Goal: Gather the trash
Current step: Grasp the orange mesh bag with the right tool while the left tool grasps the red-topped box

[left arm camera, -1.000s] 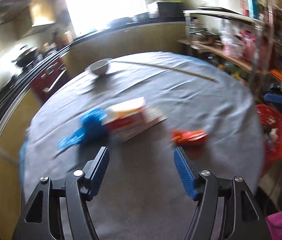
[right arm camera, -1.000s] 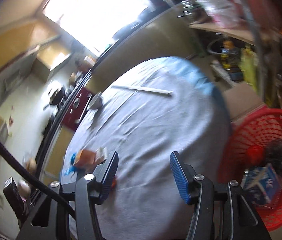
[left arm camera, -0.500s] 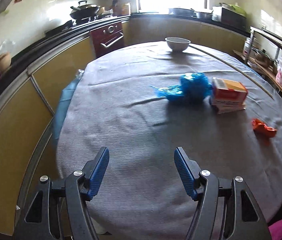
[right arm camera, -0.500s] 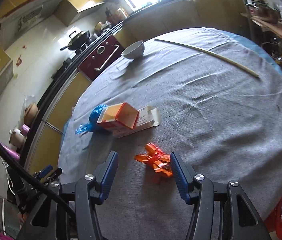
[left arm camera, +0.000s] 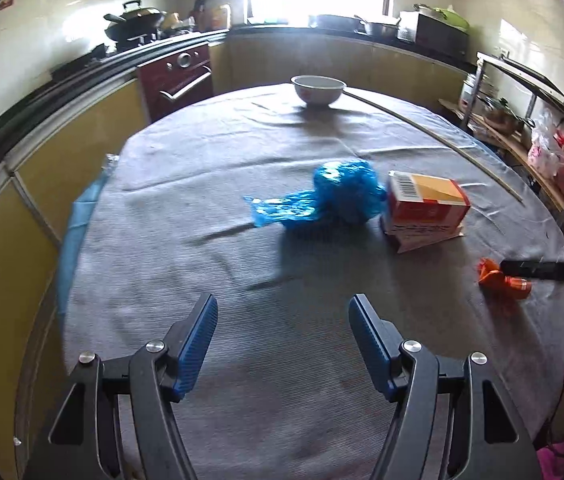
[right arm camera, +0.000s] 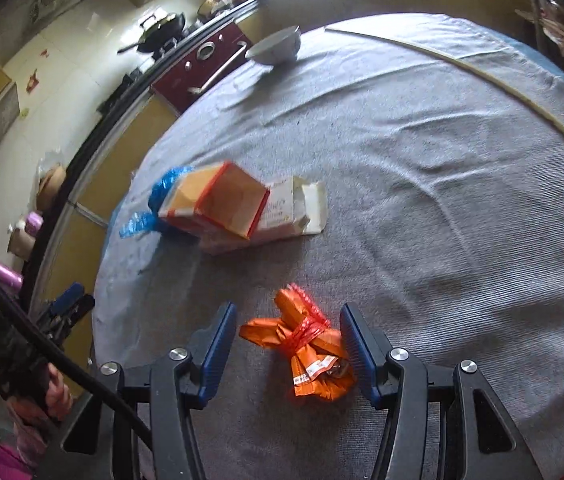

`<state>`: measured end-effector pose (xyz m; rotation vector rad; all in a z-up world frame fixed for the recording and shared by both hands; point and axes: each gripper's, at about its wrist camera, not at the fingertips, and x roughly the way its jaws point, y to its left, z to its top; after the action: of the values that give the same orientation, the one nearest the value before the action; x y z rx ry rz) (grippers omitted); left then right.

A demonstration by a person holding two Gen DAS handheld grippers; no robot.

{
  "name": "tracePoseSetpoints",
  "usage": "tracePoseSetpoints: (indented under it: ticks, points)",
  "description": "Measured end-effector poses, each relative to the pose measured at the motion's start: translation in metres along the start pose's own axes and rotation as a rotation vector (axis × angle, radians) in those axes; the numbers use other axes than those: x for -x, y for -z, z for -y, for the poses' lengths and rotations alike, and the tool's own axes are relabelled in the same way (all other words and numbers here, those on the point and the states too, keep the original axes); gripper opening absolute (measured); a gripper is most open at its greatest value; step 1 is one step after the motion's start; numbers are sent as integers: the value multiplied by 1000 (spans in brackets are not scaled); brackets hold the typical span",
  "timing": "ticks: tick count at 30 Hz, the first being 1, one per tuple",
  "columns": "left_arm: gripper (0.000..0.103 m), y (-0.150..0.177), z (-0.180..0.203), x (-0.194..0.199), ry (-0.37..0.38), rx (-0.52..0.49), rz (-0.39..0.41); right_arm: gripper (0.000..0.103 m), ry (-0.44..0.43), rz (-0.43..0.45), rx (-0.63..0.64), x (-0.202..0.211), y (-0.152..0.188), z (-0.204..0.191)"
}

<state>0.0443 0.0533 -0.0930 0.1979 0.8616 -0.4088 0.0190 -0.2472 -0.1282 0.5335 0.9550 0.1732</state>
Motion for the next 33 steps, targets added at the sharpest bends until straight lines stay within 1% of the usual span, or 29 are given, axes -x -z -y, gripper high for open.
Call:
tracePoseSetpoints:
  ticks: [3, 5, 6, 7, 8, 10, 12, 13, 16, 18, 20, 22, 23, 25, 28, 30, 33]
  points:
    - [69, -10, 11, -3, 2, -37, 1, 58, 8, -24, 57, -8, 8, -7]
    - [69, -23, 21, -4, 14, -78, 10, 58, 53, -23, 113, -11, 15, -13]
    - [69, -31, 27, -5, 23, -102, 16, 57, 70, -9, 147, -10, 18, -17]
    - [70, -39, 34, -5, 32, -135, 27, 56, 94, 0, 177, -10, 21, -20]
    - [73, -46, 41, -5, 40, -166, 39, 53, 120, 11, 198, -10, 23, -22]
    - [75, -62, 56, -7, 57, -241, 70, 50, 144, 29, 207, -9, 26, -23]
    - [75, -74, 69, -10, 96, -309, 83, 49, 134, 35, 193, -7, 26, -18]
    - [75, -81, 80, -14, 139, -368, 82, 48, 122, 35, 181, -6, 25, -15]
    - [75, -87, 106, -25, 224, -544, 65, 49, 66, 32, 125, -1, 23, -2]
    - [75, -87, 121, -31, 269, -667, 44, 48, 17, 28, 77, 3, 22, 9]
    - [75, -90, 134, -38, 300, -784, 16, 47, -29, 25, 28, 3, 20, 16]
    - [75, -98, 141, -44, 319, -868, -11, 47, -62, 22, -3, 3, 20, 21]
    - [75, -103, 143, -46, 334, -896, -29, 47, -71, 21, -10, 2, 20, 23]
    - [75, -112, 145, -53, 392, -942, -92, 47, -78, 21, -15, 2, 20, 24]
    - [75, -122, 151, -65, 442, -1008, -172, 47, -81, 22, -22, 2, 20, 24]
    - [75, -119, 151, -70, 484, -1045, -223, 47, -89, 21, -31, 2, 19, 26]
    - [75, -112, 158, -86, 480, -1104, -269, 47, -102, 19, -52, 3, 19, 29]
